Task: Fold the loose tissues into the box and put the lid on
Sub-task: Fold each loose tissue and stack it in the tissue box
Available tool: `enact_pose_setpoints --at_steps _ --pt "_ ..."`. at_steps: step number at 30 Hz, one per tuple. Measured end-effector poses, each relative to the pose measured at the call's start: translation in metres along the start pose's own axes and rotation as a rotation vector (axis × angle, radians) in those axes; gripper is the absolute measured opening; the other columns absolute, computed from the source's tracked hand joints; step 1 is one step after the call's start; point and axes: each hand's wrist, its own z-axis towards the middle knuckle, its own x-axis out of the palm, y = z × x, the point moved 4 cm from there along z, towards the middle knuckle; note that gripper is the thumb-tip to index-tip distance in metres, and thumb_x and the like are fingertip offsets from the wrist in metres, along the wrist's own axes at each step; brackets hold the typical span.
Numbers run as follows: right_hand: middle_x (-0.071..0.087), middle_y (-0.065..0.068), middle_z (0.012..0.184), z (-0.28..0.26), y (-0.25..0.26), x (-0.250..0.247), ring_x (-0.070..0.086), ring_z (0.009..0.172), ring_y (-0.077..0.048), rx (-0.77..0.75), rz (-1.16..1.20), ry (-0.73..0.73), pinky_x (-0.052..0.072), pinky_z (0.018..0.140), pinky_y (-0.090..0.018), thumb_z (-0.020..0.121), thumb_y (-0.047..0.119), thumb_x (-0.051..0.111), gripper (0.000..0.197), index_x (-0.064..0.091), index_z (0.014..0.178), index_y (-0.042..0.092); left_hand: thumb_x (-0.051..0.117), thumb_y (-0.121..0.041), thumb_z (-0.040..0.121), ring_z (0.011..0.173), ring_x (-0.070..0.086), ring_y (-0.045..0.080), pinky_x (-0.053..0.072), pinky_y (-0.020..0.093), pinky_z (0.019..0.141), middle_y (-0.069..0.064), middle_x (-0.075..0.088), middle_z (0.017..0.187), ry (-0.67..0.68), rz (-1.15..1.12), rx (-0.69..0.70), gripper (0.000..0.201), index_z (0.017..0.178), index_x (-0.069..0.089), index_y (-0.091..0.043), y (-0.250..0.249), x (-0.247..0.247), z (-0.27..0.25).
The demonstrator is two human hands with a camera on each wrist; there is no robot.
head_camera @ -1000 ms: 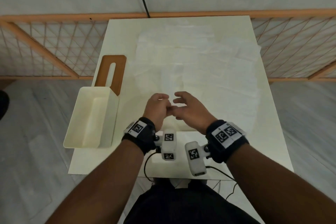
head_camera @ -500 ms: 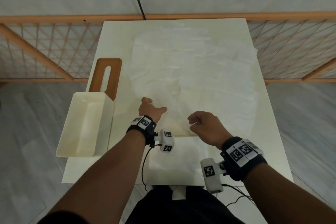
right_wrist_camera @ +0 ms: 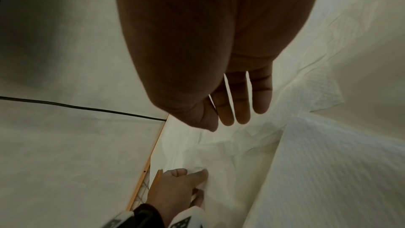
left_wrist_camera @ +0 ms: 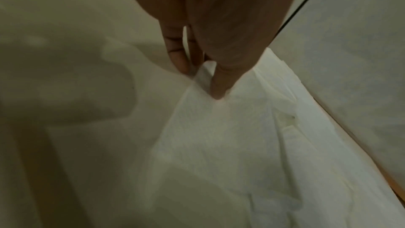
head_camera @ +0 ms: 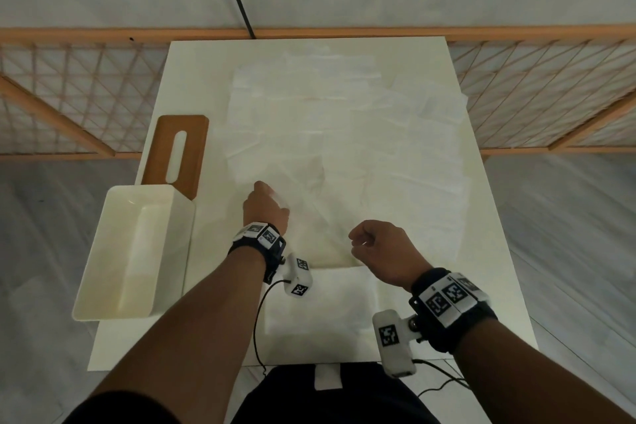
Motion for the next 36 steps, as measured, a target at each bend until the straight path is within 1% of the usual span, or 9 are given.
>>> enact_pose_setpoints --at_steps 7,12,16,20,23,25,29,32,36 --pt "0.067 0.009 0.104 0.002 -0.001 0.0 0.062 0.087 -0.007 -0.022 -0.028 -0.005 0.04 0.066 -0.004 0.084 0.012 0.064 0.026 0.067 0.108 0.023 0.075 -0.014 0.08 0.084 0.067 0.024 0.052 0.03 0.074 0.003 0.067 0.094 -0.018 -0.262 -0.052 0.034 0.105 0.053 -0.02 -0.001 -0.021 -0.015" --pt "0.025 0.001 0.16 0.006 0.018 0.006 0.032 0.141 -0.02 -0.205 -0.135 -0.07 0.031 0.11 -0.022 0.074 0.02 0.081 0.1 0.023 0.155 0.032 0.075 0.002 0.078 0.068 0.065 0.023 0.058 0.03 0.06 0.018 0.064 0.103 0.139 -0.687 -0.099 0.039 0.106 0.055 -0.017 -0.025 -0.057 -0.042" --pt "0.002 0.007 0.167 0.007 0.047 0.012 0.01 0.15 -0.014 -0.339 -0.145 -0.071 0.019 0.114 -0.027 0.07 0.027 0.088 0.125 0.001 0.157 0.042 0.069 0.007 0.083 0.064 0.061 0.021 0.054 0.028 0.057 0.016 0.061 0.091 0.251 -0.931 -0.134 0.038 0.109 0.052 -0.014 -0.044 -0.081 -0.068" --pt "0.036 0.005 0.156 0.006 0.065 0.016 0.037 0.14 -0.013 -0.467 -0.074 -0.184 0.032 0.112 -0.025 0.081 0.027 0.081 0.089 0.029 0.153 0.033 0.068 0.007 0.083 0.059 0.062 0.019 0.053 0.024 0.053 0.012 0.061 0.085 0.274 -1.087 -0.163 0.034 0.106 0.051 -0.012 -0.054 -0.097 -0.082" --pt "0.07 0.02 0.101 -0.002 0.076 0.001 0.064 0.092 -0.001 -0.503 0.117 -0.369 0.044 0.079 -0.008 0.093 0.016 0.067 0.016 0.071 0.106 0.026 0.068 0.001 0.087 0.062 0.064 0.017 0.056 0.025 0.058 0.008 0.064 0.083 0.246 -1.172 -0.12 0.023 0.102 0.055 -0.011 -0.058 -0.111 -0.087" --pt "0.068 0.015 0.073 -0.001 0.078 -0.012 0.063 0.069 -0.002 -0.38 0.218 -0.324 0.045 0.066 -0.015 0.095 0.018 0.065 0.019 0.068 0.077 0.024 0.063 -0.006 0.092 0.069 0.065 0.017 0.056 0.029 0.068 0.003 0.062 0.082 0.167 -1.304 -0.073 0.01 0.101 0.06 -0.011 -0.051 -0.126 -0.085" --pt "0.073 -0.016 0.091 -0.003 0.078 -0.032 0.069 0.081 -0.026 -0.129 0.809 0.002 0.054 0.073 -0.038 0.092 0.005 0.065 0.01 0.07 0.093 -0.004 0.063 -0.002 0.085 0.109 0.054 0.011 0.042 0.023 0.085 -0.004 0.054 0.122 0.039 -1.017 0.005 0.052 0.133 0.054 -0.019 -0.012 -0.134 -0.072" --pt "0.075 -0.016 0.092 -0.01 0.08 -0.043 0.073 0.079 -0.027 -0.058 1.016 0.145 0.058 0.067 -0.033 0.092 -0.004 0.057 0.014 0.068 0.101 -0.003 0.068 -0.01 0.064 0.127 0.043 0.017 0.033 0.031 0.107 0.001 0.042 0.143 0.273 -0.938 -0.063 0.088 0.146 0.041 -0.023 0.001 -0.105 -0.078" --pt "0.073 -0.017 0.092 -0.013 0.071 -0.047 0.072 0.075 -0.027 -0.033 1.017 0.202 0.059 0.066 -0.035 0.092 -0.003 0.056 0.019 0.069 0.106 -0.004 0.076 -0.009 0.066 0.112 0.064 0.033 0.048 0.046 0.1 0.013 0.062 0.13 0.569 -1.08 -0.094 0.078 0.139 0.05 -0.011 -0.006 -0.075 -0.094"
